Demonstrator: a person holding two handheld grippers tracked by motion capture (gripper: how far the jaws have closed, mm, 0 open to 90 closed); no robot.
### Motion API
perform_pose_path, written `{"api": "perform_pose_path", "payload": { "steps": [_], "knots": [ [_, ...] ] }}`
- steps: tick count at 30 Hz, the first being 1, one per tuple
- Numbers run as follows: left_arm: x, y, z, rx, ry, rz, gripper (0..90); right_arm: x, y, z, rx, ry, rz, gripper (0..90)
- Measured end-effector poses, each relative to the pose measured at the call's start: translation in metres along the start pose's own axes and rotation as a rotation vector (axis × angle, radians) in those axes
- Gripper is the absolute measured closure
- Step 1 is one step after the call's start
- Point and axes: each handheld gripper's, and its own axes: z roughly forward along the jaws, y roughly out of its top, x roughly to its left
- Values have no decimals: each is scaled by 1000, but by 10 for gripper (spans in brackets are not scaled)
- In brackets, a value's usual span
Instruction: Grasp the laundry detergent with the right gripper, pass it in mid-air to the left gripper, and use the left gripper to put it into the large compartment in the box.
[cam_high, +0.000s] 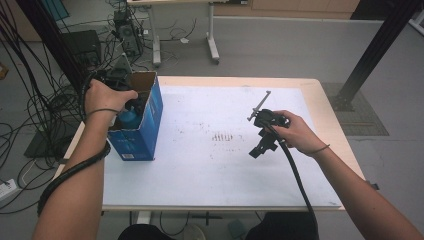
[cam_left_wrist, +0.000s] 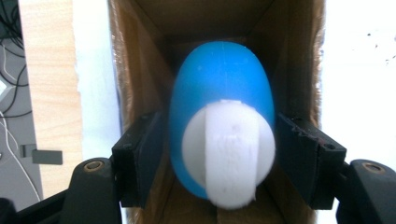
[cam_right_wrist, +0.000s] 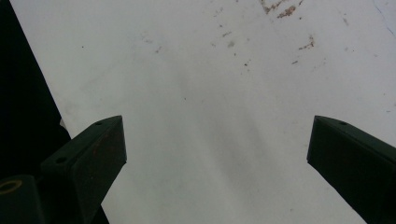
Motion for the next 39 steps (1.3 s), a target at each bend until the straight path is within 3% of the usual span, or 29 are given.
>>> {"api": "perform_pose_path", "payload": {
  "steps": [11,25,39],
  "knots": [
    [-3,-2,-34,-52,3,19,306,-3,1,-2,3,-3,6,43],
    [-29,-12,-80,-101,34,92,220,-3,2,-3,15,-4,8,43],
    [-60,-25,-106,-126,7,193,85,-3,3,-1,16,-1,7,45]
  ]
}}
